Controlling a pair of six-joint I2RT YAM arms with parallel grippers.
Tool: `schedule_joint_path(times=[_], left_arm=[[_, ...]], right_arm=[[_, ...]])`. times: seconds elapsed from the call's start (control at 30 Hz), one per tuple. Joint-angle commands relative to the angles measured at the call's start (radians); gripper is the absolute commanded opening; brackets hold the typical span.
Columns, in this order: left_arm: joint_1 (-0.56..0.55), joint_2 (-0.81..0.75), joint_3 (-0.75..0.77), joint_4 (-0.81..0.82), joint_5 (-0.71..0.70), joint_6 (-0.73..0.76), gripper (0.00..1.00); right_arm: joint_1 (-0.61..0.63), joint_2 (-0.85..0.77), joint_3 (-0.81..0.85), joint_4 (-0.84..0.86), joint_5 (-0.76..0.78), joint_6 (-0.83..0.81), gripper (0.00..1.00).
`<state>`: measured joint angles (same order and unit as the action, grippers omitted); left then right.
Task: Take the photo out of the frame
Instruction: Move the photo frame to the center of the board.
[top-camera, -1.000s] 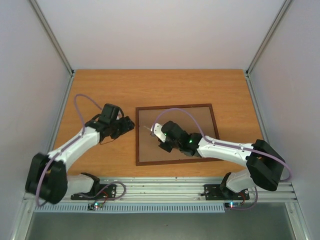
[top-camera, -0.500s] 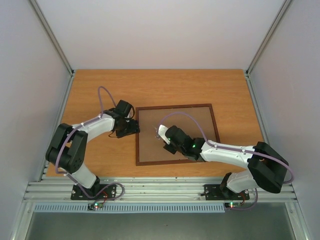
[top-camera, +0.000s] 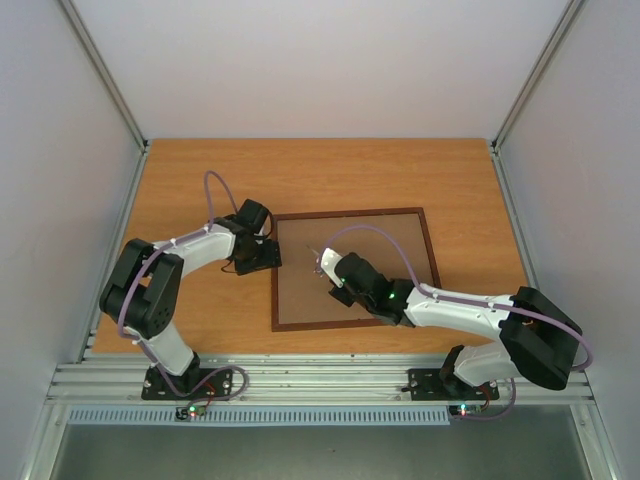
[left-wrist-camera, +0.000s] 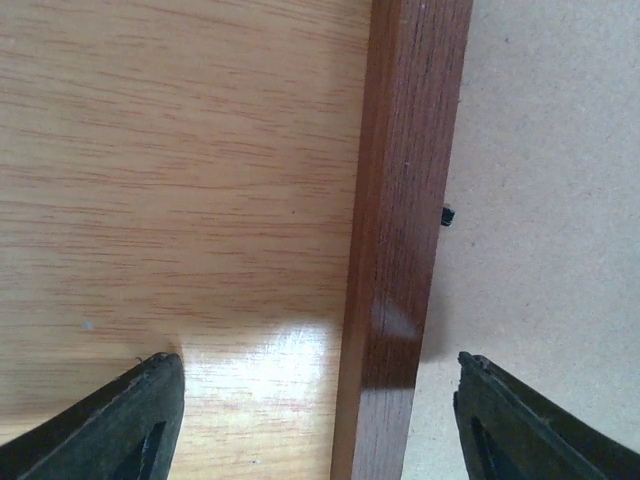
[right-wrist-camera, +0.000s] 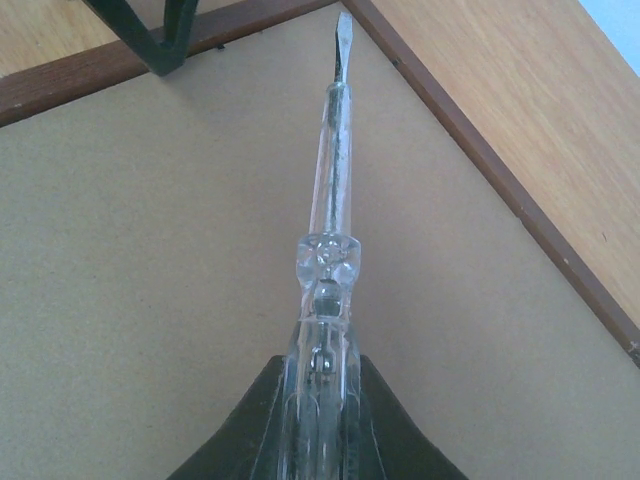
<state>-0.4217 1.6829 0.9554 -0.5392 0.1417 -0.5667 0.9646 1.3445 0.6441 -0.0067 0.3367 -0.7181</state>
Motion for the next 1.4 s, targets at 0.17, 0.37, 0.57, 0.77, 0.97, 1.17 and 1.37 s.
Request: schedule_joint_path(times=[0.17, 0.37, 0.57, 0.77, 0.97, 1.17, 1.37], left_arm=[[-0.005, 0.039, 0.038, -0.034, -0.006, 0.033, 0.65], [-0.005, 0.021, 0.031, -0.035, -0.004, 0.035, 0.57], [-0.014, 0.029, 0.043, -0.044, 0.013, 0.044, 0.53], [-0.043, 0.036, 0.083, -0.082, -0.043, 0.053, 0.53], [-0.056, 0.070, 0.110, -0.082, -0.054, 0.060, 0.48], [-0.067, 0.083, 0.099, -0.075, -0.043, 0.066, 0.33], [-0.068, 0.037, 0.049, -0.065, -0.020, 0.076, 0.18]], right_arm=[[-0.004, -0.036, -0.015, 0.048, 0.028, 0.012, 0.01], [-0.004, -0.010, -0.003, 0.046, 0.009, 0.018, 0.01], [-0.004, -0.025, -0.009, 0.045, 0.021, 0.013, 0.01], [-0.004, -0.022, -0.005, 0.041, 0.016, 0.014, 0.01], [-0.004, -0.041, -0.004, 0.034, 0.005, 0.015, 0.01], [-0.003, -0.060, -0.006, 0.028, -0.007, 0.016, 0.01], [-0.002, -0.053, -0.001, 0.019, -0.022, 0.013, 0.01]])
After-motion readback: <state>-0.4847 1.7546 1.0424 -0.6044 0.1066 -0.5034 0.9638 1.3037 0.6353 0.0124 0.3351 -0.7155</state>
